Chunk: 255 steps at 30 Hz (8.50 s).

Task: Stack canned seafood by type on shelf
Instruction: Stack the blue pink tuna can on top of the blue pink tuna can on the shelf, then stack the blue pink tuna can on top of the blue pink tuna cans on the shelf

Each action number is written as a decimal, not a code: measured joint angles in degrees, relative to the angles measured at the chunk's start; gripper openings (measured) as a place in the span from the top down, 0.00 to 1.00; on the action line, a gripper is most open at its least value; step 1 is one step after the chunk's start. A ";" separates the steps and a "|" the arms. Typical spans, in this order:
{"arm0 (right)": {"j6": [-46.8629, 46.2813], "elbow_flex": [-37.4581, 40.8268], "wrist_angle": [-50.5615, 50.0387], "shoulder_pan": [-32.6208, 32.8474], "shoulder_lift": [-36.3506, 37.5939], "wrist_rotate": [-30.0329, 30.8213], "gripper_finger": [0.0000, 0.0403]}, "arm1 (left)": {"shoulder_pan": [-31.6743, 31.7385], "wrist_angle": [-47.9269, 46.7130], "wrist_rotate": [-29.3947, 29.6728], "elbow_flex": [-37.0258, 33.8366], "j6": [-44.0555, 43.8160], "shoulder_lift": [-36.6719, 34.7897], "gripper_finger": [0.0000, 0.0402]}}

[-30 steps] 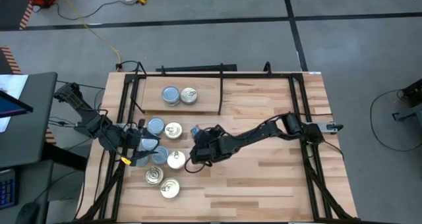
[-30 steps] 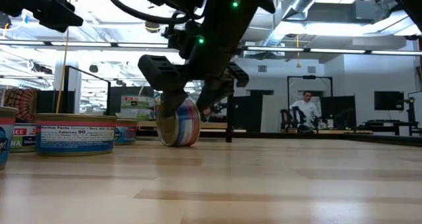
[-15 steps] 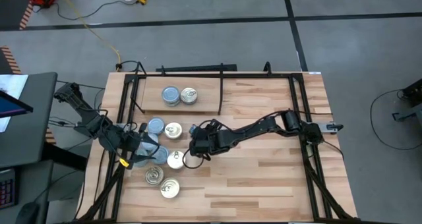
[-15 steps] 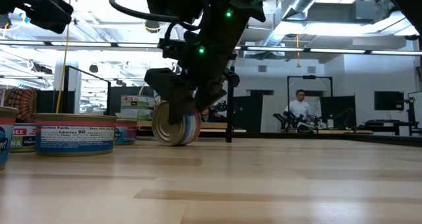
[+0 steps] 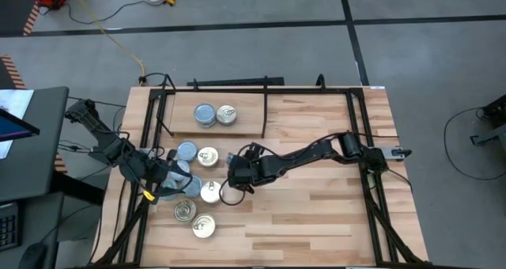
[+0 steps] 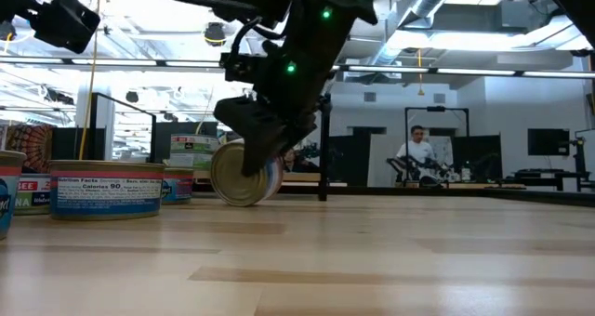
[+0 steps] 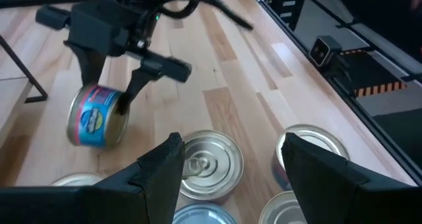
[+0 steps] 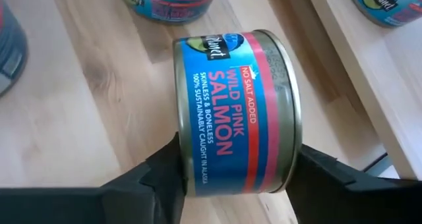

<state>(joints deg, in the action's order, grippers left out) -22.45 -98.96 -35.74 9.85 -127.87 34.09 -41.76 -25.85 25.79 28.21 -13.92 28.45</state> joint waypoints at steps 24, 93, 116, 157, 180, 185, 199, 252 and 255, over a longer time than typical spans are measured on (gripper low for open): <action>37.85 -8.15 11.22 -9.13 2.79 24.30 0.45 | 1.89 28.89 3.23 -11.06 8.09 -1.80 0.40; 59.55 -8.07 11.50 -20.66 1.13 -4.30 0.17 | 6.08 17.14 4.74 -11.69 9.74 -16.48 0.40; 43.41 -12.30 -2.46 -16.85 3.49 0.01 0.18 | 6.20 12.07 4.76 -11.61 1.43 -16.44 0.40; -0.90 -13.35 -7.84 2.90 -6.89 -17.11 0.18 | 10.51 10.27 -0.04 -9.57 -4.44 -9.35 0.40; -17.84 -12.94 -24.71 7.77 -0.16 -10.81 0.18 | 10.51 9.69 -5.02 -9.57 -6.76 -9.32 0.40; -18.25 -13.03 -13.96 12.27 -0.22 -5.43 0.18 | 10.51 8.66 -4.78 -9.57 -6.58 -9.31 0.40; -11.24 -13.15 8.75 15.63 -2.54 16.01 0.18 | 10.53 13.26 1.38 -9.57 -3.29 -9.32 0.40; -15.52 -12.96 -44.60 1.84 6.21 17.02 0.18 | 14.73 -4.62 -4.75 12.70 14.34 24.70 0.40; -14.32 -9.13 -41.22 0.16 8.00 16.78 0.18 | 14.73 -4.73 -6.02 12.70 14.35 24.83 0.40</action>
<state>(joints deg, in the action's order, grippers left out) -36.77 -108.08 -76.95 10.01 -119.87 50.87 -27.03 -30.58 19.77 40.91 0.43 53.28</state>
